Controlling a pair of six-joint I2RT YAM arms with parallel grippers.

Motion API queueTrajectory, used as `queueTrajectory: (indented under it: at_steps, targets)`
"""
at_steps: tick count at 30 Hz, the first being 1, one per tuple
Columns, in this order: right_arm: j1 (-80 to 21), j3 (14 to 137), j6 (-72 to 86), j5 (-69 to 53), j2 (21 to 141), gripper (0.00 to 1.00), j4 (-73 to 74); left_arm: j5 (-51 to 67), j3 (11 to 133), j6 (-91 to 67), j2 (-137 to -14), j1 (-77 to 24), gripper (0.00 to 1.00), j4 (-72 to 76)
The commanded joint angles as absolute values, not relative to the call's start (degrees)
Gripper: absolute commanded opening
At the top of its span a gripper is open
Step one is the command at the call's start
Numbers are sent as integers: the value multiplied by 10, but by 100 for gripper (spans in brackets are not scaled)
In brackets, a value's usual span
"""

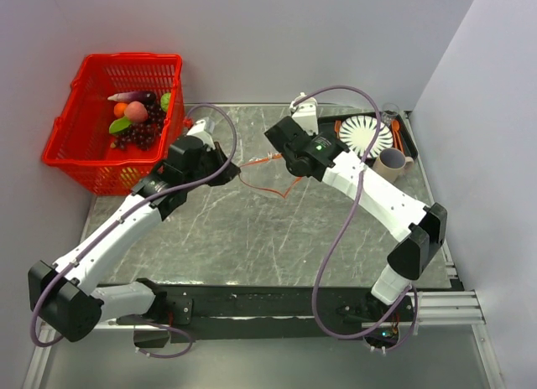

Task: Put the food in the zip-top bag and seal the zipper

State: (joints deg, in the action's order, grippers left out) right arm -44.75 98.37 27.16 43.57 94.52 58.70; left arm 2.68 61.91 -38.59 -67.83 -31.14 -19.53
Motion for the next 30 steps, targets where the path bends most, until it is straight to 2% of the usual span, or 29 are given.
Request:
queueTrajectory:
  at_steps: [1, 4, 6, 8, 11, 17, 26, 28, 29, 30]
  targets:
    - [-435, 989, 219, 380, 890, 3, 557, 30, 605, -369, -667, -294, 1, -190]
    - [-439, 979, 205, 252, 875, 8, 523, 62, 608, -378, -685, -294, 1, -155]
    - [-446, 971, 203, 217, 868, 18, 502, 76, 617, -387, -707, -294, 1, -139]
    - [-456, 953, 203, 206, 865, 41, 491, 96, 627, -395, -720, -294, 1, -134]
    - [-461, 926, 203, 218, 869, 44, 479, 98, 637, -400, -731, -294, 1, -130]
    - [-468, 869, 214, 264, 884, 45, 483, 81, 637, -388, -737, -291, 1, -149]
    - [-483, 897, 209, 265, 881, 36, 501, 105, 614, -397, -756, -286, 1, -120]
    - [-489, 913, 208, 258, 882, 24, 506, 104, 614, -397, -759, -286, 1, -119]
    - [-491, 922, 212, 263, 884, 2, 522, 104, 614, -396, -765, -286, 1, -117]
    - [-492, 944, 213, 269, 889, 0, 532, 105, 614, -395, -767, -286, 1, -115]
